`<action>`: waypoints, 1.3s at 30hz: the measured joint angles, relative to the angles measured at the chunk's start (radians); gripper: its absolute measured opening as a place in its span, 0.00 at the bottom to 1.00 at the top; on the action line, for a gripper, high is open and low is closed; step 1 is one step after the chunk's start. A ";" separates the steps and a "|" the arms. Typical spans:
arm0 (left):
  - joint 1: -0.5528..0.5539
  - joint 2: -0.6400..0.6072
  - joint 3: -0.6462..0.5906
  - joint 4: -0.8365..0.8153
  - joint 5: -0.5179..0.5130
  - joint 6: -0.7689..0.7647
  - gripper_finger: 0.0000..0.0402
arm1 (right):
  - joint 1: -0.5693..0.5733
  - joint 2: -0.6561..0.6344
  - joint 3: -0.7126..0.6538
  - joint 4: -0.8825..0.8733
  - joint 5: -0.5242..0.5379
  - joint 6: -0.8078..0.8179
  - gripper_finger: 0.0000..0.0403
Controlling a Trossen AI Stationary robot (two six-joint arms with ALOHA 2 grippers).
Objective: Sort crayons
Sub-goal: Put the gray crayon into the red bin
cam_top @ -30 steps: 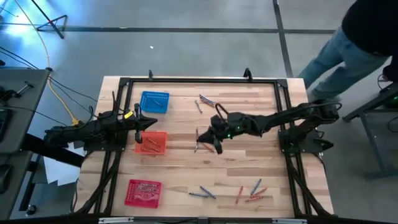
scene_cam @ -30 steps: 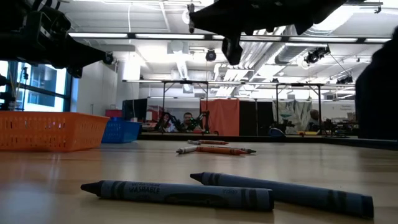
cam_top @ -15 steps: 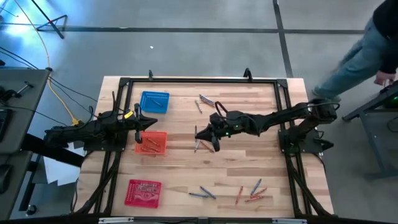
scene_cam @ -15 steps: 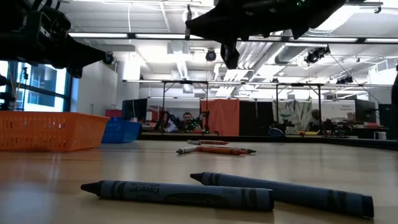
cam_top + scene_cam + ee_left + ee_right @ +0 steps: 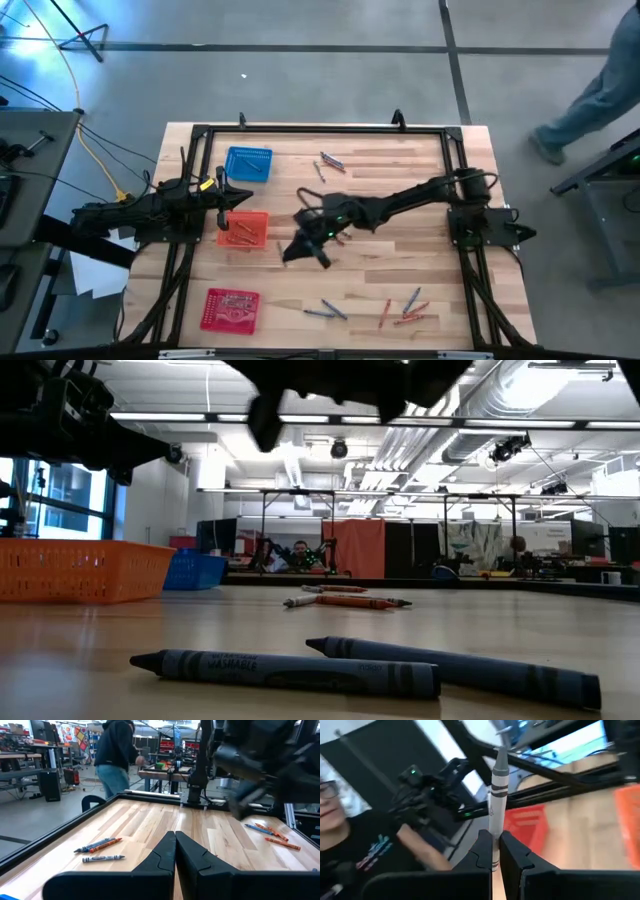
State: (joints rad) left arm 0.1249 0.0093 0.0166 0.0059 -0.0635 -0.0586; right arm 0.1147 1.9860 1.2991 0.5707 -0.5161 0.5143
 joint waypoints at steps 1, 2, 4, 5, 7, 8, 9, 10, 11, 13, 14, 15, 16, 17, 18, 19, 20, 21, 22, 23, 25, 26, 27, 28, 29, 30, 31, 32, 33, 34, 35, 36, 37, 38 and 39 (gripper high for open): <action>0.000 0.000 0.000 0.000 0.000 0.000 0.00 | 0.008 0.029 0.039 -0.006 -0.013 -0.003 0.00; 0.000 0.000 0.000 0.000 0.000 0.000 0.00 | 0.020 0.055 0.077 -0.016 -0.017 -0.010 0.00; 0.000 0.000 0.000 0.000 0.000 0.000 0.00 | 0.044 0.107 0.156 -0.041 -0.027 -0.023 0.00; 0.000 0.000 0.000 0.000 0.000 0.000 0.00 | 0.056 0.131 0.194 -0.062 -0.035 -0.025 0.00; 0.000 0.000 0.000 0.000 0.000 0.000 0.00 | 0.078 0.181 0.272 -0.091 -0.041 -0.027 0.00; 0.000 0.000 0.000 0.000 0.000 0.000 0.00 | 0.088 0.204 0.308 -0.106 -0.045 -0.039 0.00; 0.000 0.000 0.000 0.000 0.000 0.000 0.00 | 0.097 0.228 0.344 -0.121 -0.044 -0.053 0.00; 0.000 0.000 0.000 0.000 0.000 0.000 0.00 | 0.104 0.252 0.383 -0.136 -0.045 -0.074 0.00; 0.000 0.000 0.000 0.000 0.000 0.000 0.00 | 0.111 0.271 0.419 -0.153 -0.043 -0.097 0.00; 0.000 0.000 0.000 0.000 0.000 0.000 0.00 | 0.119 0.313 0.499 -0.185 -0.024 -0.129 0.00; 0.000 0.000 0.000 0.000 0.000 0.000 0.00 | 0.120 0.333 0.538 -0.207 -0.006 -0.134 0.00; 0.000 0.000 0.000 0.000 0.000 0.000 0.00 | 0.119 0.359 0.579 -0.222 0.011 -0.137 0.00; 0.000 0.000 0.000 0.000 0.000 0.000 0.00 | 0.118 0.385 0.621 -0.242 0.029 -0.138 0.00; 0.000 0.000 0.000 0.000 0.000 0.000 0.00 | 0.117 0.412 0.662 -0.264 0.043 -0.138 0.00; 0.000 0.000 0.000 0.000 0.000 0.000 0.00 | 0.117 0.437 0.701 -0.289 0.048 -0.140 0.00; 0.000 0.000 0.000 0.000 0.000 0.000 0.00 | 0.115 0.465 0.742 -0.307 0.049 -0.144 0.00; 0.000 0.000 0.000 0.000 0.000 0.000 0.00 | 0.113 0.488 0.779 -0.330 0.051 -0.149 0.00; 0.000 0.000 0.000 0.000 0.000 0.000 0.00 | 0.112 0.511 0.814 -0.345 0.050 -0.150 0.00; 0.000 0.000 0.000 0.000 0.000 0.000 0.00 | 0.111 0.535 0.848 -0.351 0.050 -0.155 0.00; 0.000 0.000 0.000 0.000 0.000 0.000 0.00 | 0.109 0.558 0.879 -0.354 0.049 -0.158 0.00; 0.000 0.000 0.000 0.000 0.000 0.000 0.00 | 0.109 0.609 0.934 -0.355 0.050 -0.156 0.00; 0.000 0.000 0.000 0.000 0.000 0.000 0.00 | 0.109 0.634 0.960 -0.356 0.050 -0.156 0.00; 0.000 0.000 0.000 0.000 0.000 0.000 0.00 | 0.109 0.658 0.982 -0.359 0.050 -0.155 0.00; 0.000 0.000 0.000 0.000 0.000 0.000 0.00 | 0.110 0.681 1.004 -0.360 0.051 -0.153 0.00; 0.000 0.000 0.000 0.000 0.000 0.000 0.00 | 0.111 0.704 1.025 -0.360 0.057 -0.148 0.00; 0.000 0.000 0.000 0.000 0.000 0.000 0.00 | 0.112 0.722 1.043 -0.361 0.071 -0.139 0.00; 0.000 0.000 0.000 0.000 0.000 0.000 0.00 | 0.112 0.741 1.058 -0.360 0.085 -0.128 0.00; 0.000 0.000 0.000 0.000 0.000 0.000 0.00 | 0.113 0.750 1.058 -0.353 0.106 -0.120 0.00; 0.000 0.000 0.000 0.000 0.000 0.000 0.00 | 0.114 0.752 1.044 -0.342 0.124 -0.115 0.00; 0.000 0.000 0.000 0.000 0.000 0.000 0.00 | 0.114 0.752 1.031 -0.348 0.137 -0.112 0.00; 0.000 0.000 0.000 0.000 0.000 0.000 0.00 | 0.114 0.752 1.021 -0.352 0.157 -0.112 0.00; 0.000 0.000 0.000 0.000 0.000 0.000 0.00 | 0.114 0.752 1.015 -0.359 0.170 -0.112 0.00; 0.000 0.000 0.000 0.000 0.000 0.000 0.00 | 0.115 0.752 1.015 -0.367 0.175 -0.112 0.00; 0.000 0.000 0.000 0.000 0.000 0.000 0.00 | 0.115 0.752 1.015 -0.372 0.176 -0.112 0.00; 0.000 0.000 0.000 0.000 0.000 0.000 0.00 | 0.117 0.752 1.015 -0.379 0.176 -0.112 0.00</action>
State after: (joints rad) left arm 0.1248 0.0092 0.0165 0.0060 -0.0632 -0.0586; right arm 0.2317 2.7382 2.3138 0.1914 -0.3396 0.4026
